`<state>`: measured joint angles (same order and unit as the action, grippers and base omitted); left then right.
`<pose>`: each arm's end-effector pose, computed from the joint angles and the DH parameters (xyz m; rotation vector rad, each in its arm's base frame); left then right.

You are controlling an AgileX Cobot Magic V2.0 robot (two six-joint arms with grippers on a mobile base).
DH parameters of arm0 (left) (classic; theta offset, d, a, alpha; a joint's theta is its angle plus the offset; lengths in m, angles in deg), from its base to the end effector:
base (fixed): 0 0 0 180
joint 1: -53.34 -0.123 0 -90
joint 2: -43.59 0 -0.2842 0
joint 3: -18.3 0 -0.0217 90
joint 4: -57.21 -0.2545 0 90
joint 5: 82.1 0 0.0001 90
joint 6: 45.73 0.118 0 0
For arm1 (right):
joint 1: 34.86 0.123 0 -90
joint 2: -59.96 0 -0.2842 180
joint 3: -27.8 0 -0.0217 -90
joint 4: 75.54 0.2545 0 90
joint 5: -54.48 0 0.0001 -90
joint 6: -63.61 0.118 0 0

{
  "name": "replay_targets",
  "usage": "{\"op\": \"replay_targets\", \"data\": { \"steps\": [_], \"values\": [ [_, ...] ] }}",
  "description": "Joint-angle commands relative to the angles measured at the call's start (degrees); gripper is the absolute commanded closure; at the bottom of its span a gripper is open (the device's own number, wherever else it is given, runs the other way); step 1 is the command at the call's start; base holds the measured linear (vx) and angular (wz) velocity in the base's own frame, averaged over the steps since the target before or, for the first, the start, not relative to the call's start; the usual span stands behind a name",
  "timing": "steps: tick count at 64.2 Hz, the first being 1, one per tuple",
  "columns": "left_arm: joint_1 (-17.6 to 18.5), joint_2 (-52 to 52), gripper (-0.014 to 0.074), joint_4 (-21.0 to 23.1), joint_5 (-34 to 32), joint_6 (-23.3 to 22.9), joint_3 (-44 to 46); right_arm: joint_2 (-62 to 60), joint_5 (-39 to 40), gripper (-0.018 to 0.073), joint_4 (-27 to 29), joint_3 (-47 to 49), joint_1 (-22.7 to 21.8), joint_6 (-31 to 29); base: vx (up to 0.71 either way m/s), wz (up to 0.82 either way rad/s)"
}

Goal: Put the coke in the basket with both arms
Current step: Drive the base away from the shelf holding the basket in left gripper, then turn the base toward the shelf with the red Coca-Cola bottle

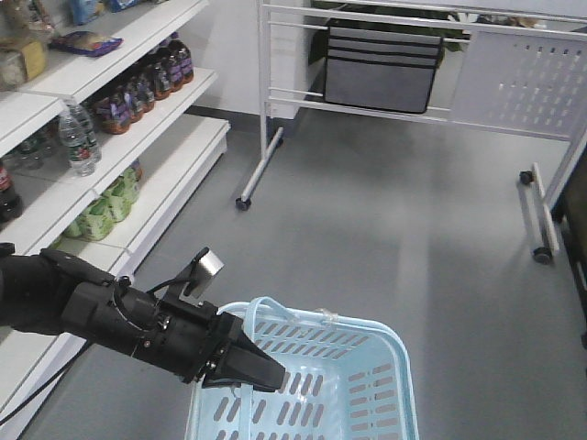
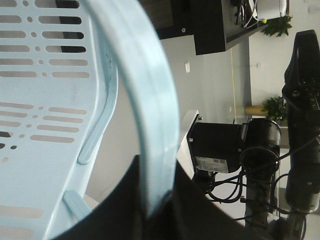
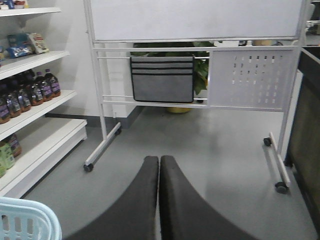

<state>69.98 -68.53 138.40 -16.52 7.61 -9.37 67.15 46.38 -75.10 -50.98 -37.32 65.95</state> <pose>0.2635 -0.1896 0.1581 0.3231 2.6053 -1.7068 0.0880 -0.0037 0.1896 0.0742 1.6402 0.0051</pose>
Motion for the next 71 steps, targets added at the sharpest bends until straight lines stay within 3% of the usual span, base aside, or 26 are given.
{"op": "replay_targets", "data": {
  "steps": [1, 41, 71],
  "values": [
    [0.1, 3.1, 0.0602, 3.9, 5.1, 0.6, 1.3, -1.0, 4.5, 0.0568, -0.4, -0.7, -0.3, -0.2, -0.01, -0.46],
    [0.1, 3.1, 0.0602, 3.9, 5.1, 0.6, 1.3, -1.0, 4.5, 0.0568, -0.4, -0.7, -0.3, -0.2, 0.01, -0.39],
    [0.1, 3.1, 0.0602, 3.9, 5.1, 0.6, 1.3, -1.0, 4.5, 0.0568, -0.4, -0.7, -0.3, -0.2, 0.11, -0.18]
  ]
}}
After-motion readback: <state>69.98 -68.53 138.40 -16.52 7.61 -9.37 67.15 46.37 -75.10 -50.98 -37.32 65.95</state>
